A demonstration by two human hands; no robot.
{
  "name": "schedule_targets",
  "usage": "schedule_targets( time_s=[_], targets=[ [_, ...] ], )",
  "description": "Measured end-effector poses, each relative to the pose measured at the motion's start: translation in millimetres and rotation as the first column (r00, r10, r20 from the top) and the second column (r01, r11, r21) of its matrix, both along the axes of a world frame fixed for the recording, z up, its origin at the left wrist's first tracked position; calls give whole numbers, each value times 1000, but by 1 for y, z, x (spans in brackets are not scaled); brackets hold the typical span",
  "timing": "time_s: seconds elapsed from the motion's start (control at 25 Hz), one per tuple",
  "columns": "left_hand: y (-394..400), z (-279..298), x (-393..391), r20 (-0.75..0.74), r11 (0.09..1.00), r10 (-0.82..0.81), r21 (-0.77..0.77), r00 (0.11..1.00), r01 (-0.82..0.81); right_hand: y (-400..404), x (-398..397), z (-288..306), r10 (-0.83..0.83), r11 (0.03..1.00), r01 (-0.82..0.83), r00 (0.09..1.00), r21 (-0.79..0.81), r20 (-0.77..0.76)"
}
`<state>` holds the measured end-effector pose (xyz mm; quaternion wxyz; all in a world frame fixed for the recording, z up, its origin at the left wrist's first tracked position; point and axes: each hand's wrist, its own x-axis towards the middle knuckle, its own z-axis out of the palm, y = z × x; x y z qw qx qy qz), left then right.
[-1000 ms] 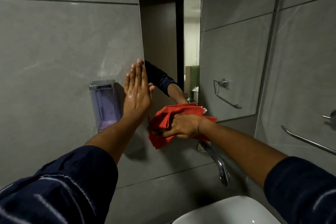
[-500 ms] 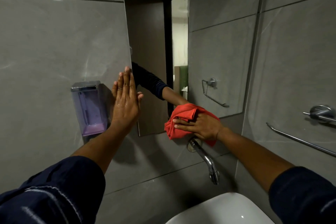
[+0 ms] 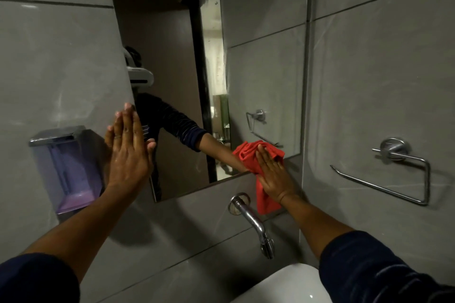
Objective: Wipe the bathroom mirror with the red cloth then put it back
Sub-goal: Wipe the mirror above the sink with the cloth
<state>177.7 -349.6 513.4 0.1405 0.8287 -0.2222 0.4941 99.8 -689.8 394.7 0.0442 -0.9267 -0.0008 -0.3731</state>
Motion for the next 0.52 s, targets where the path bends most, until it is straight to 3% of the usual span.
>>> schedule_targets(
  time_s=[0.16,0.24,0.52],
  targets=[
    [-2,0,2,18,1000,24,-7,1000,-24,-5,0,-1,-105,989,106,994,104,-17],
    [-2,0,3,28,999,32,-1,999,-32,-4,-2,0,-144,975,130,987,179,67],
    [-3,-2,9,71,999,38,0,997,-38,4,15,-6,-76,929,13,984,371,158]
  ],
)
